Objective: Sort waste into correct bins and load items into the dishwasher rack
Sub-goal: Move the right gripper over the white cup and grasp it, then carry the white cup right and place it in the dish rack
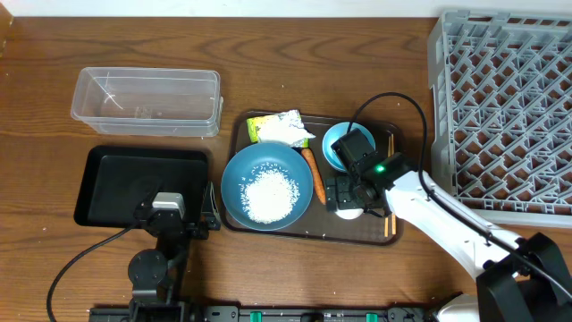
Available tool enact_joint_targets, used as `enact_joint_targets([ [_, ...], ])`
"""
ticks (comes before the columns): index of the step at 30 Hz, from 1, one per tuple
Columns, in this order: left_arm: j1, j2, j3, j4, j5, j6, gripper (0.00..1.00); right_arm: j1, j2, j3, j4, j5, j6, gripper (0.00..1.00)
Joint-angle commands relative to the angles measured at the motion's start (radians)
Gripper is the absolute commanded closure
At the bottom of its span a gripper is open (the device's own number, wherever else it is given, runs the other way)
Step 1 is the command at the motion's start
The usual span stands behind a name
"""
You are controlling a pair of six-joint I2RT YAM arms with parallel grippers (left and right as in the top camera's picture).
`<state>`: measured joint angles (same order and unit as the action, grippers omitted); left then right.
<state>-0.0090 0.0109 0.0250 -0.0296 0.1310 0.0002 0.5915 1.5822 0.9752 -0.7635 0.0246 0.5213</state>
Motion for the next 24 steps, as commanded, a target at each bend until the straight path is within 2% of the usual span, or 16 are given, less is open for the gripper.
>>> enact_joint_targets([
  [1,-0.003,-0.006,-0.021,-0.026,0.014,0.003,0.02,0.006,0.008,0.021,0.013,0.002,0.017,0.12],
  [3,-0.003,-0.006,-0.021,-0.026,0.014,0.003,0.02,0.006,0.008,0.021,0.023,0.002,0.017,0.25],
  [4,-0.003,-0.006,-0.021,-0.026,0.014,0.003,0.02,0.006,0.008,0.021,0.024,0.002,0.017,0.28],
  [9,-0.003,-0.006,-0.021,-0.026,0.014,0.003,0.02,0.006,0.008,0.021,0.022,0.002,0.017,0.29],
  [18,-0.003,-0.006,-0.021,-0.026,0.014,0.003,0.02,0.005,-0.023,0.031,-0.003,0.004,0.016,0.42],
  [24,-0.003,-0.006,-0.021,-0.026,0.014,0.003,0.02,-0.025,-0.100,0.129,-0.117,0.005,-0.042,0.43],
])
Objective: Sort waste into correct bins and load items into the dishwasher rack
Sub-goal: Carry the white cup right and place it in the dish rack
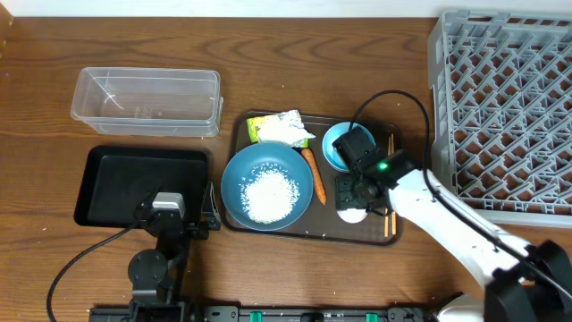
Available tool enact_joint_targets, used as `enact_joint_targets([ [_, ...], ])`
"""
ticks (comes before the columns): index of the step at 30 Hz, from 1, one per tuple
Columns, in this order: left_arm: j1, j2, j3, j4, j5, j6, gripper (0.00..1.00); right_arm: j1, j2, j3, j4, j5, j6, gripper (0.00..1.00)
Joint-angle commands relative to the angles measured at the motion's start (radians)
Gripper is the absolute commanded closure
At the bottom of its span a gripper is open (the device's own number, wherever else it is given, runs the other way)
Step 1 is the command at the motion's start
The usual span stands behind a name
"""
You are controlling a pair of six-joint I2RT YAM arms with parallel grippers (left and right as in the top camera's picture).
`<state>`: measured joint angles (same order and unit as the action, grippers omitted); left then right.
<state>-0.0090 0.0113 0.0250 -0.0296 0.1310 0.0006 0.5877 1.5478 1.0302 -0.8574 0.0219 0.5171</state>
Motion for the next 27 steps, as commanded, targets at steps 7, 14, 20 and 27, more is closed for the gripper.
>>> enact_joint_targets([
  [7,-0.003,-0.006,-0.021,-0.026,0.014,0.003,0.02,-0.152,-0.176,0.254,-0.157,0.008,-0.086,0.48],
  [14,-0.003,-0.006,-0.021,-0.026,0.014,0.003,0.02,-0.396,-0.275,0.367,-0.190,-0.027,-0.090,0.46],
  [20,-0.003,-0.006,-0.021,-0.026,0.013,0.003,0.02,-0.667,-0.298,0.412,-0.126,-0.076,-0.163,0.45],
  [27,-0.003,-0.006,-0.021,-0.026,0.014,0.003,0.02,-1.041,-0.245,0.412,0.014,-0.193,-0.175,0.46],
])
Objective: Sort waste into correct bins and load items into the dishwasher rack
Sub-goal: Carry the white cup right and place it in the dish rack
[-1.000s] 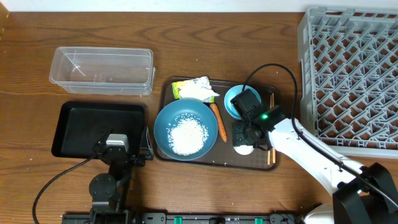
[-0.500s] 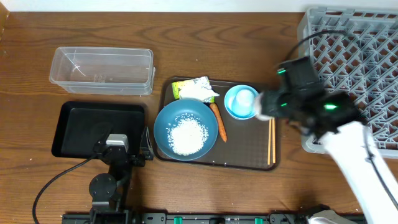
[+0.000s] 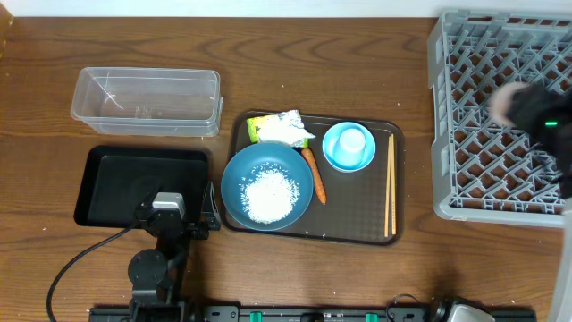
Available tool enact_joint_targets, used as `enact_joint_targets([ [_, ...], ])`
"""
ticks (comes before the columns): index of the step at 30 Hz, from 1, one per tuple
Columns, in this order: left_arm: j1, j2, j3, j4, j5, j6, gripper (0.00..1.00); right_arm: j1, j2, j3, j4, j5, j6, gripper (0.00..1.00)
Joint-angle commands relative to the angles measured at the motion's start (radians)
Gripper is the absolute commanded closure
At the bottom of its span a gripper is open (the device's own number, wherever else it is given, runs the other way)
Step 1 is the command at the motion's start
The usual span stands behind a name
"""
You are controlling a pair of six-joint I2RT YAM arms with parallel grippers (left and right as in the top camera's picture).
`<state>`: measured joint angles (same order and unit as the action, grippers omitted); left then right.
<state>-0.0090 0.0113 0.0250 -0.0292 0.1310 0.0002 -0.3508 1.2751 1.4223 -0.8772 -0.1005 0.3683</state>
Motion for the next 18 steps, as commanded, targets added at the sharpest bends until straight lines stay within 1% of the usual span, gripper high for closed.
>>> enact_joint_targets([
  [1,-0.003,-0.006,-0.021,-0.026,0.014,0.003,0.02,-0.156,0.047,0.020,0.064,-0.092,-0.029,0.46],
  [3,-0.003,-0.006,-0.021,-0.026,0.014,0.003,0.02,-0.241,0.088,0.019,0.115,-0.119,-0.033,0.46],
  [4,-0.003,-0.006,-0.021,-0.026,0.014,0.003,0.02,-0.273,0.110,0.019,0.135,-0.121,-0.033,0.43],
  [7,-0.003,-0.006,-0.021,-0.026,0.014,0.003,0.02,-0.347,0.198,0.019,0.190,-0.105,-0.055,0.42],
  [11,-0.003,-0.006,-0.021,-0.026,0.014,0.003,0.02,-0.408,0.323,0.019,0.213,-0.105,-0.108,0.40],
  [16,-0.003,-0.006,-0.021,-0.026,0.014,0.003,0.02,-0.462,0.442,0.019,0.220,-0.106,-0.120,0.37],
  [17,-0.003,-0.006,-0.021,-0.026,0.014,0.003,0.02,-0.469,0.453,0.019,0.223,-0.106,-0.122,0.34],
  [18,-0.003,-0.006,-0.021,-0.026,0.014,0.003,0.02,-0.475,0.462,0.019,0.224,-0.106,-0.124,0.30],
])
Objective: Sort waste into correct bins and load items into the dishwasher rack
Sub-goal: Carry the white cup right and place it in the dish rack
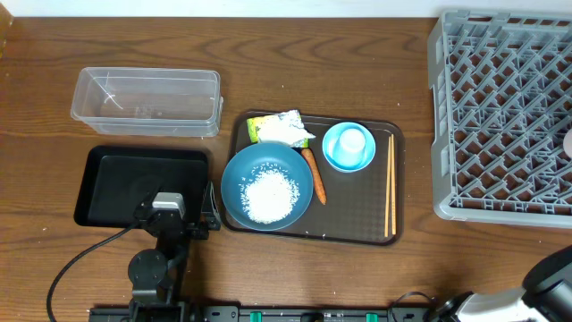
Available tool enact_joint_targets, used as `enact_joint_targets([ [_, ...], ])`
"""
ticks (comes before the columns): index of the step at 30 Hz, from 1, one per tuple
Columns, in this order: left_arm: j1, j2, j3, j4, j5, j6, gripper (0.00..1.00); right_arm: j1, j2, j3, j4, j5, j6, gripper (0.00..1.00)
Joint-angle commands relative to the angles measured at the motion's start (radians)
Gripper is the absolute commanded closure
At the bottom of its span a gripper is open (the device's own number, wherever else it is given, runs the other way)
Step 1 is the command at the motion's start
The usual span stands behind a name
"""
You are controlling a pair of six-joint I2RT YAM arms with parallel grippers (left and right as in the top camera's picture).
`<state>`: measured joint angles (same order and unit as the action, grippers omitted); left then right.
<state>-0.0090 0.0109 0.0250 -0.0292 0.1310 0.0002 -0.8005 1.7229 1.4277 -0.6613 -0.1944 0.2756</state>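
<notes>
A brown tray (357, 228) holds a blue bowl of white rice (266, 186), a carrot (313, 175), a small blue cup (348, 146), a pair of chopsticks (390, 183) and a green-and-white wrapper (281, 127). The grey dishwasher rack (500, 116) stands at the right. A pale sliver (568, 141) shows at the frame's right edge over the rack; what it is cannot be told. My left gripper (209, 213) rests low beside the tray's left edge, its jaws too dark to read. My right gripper is out of view.
A clear plastic container (147, 101) sits at the back left, with a black bin (116, 183) in front of it. Part of the right arm's base (552, 273) shows at the bottom right corner.
The blurred right arm that was over the rack's right side has left the frame. Only a pale sliver stays at the right edge. Nothing on the tray has moved.
My right gripper was down on the tray in front of the blue cup, at a small white thing. It was still there at the following moment. Then the arm was over the rack and the white thing was gone from the tray. Now the arm is out of view.
</notes>
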Motion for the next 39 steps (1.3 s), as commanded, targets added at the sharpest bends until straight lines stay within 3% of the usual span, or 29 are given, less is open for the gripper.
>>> enact_joint_targets([
  [1,-0.003,-0.006,-0.021,-0.026,0.014,0.003,0.02,-0.029,0.019,0.014,0.008,-0.013,-0.031,0.22],
  [5,-0.003,-0.006,-0.021,-0.026,0.014,0.003,0.02,-0.025,0.023,0.014,0.007,-0.021,-0.042,0.16],
  [7,-0.003,-0.006,-0.021,-0.026,0.014,0.003,0.02,-0.018,0.023,0.014,0.003,-0.021,-0.042,0.01],
  [16,-0.003,-0.006,-0.021,-0.026,0.014,0.003,0.02,0.023,-0.032,0.017,-0.003,-0.276,-0.032,0.01],
  [19,-0.003,-0.006,-0.021,-0.026,0.014,0.003,0.02,0.054,-0.078,0.017,-0.004,-0.231,0.006,0.01],
  [20,-0.003,-0.006,-0.021,-0.026,0.014,0.003,0.02,0.064,-0.089,0.017,-0.004,-0.189,0.014,0.10],
  [22,-0.003,-0.006,-0.021,-0.026,0.014,0.003,0.02,0.090,-0.098,0.017,-0.008,-0.087,0.016,0.51],
  [23,-0.003,-0.006,-0.021,-0.026,0.014,0.003,0.02,0.104,-0.098,0.017,-0.016,-0.039,0.015,0.66],
  [25,-0.003,-0.006,-0.021,-0.026,0.014,0.003,0.02,0.130,-0.090,0.017,-0.037,0.031,0.015,0.88],
  [26,-0.003,-0.006,-0.021,-0.026,0.014,0.003,0.02,0.143,-0.083,0.017,-0.043,0.054,0.016,0.93],
  [29,-0.003,-0.006,-0.021,-0.026,0.014,0.003,0.02,0.174,-0.055,0.017,-0.054,0.121,0.029,0.99],
  [39,-0.003,-0.006,-0.021,-0.026,0.014,0.003,0.02,0.175,0.020,0.017,-0.105,0.310,0.074,0.98],
])
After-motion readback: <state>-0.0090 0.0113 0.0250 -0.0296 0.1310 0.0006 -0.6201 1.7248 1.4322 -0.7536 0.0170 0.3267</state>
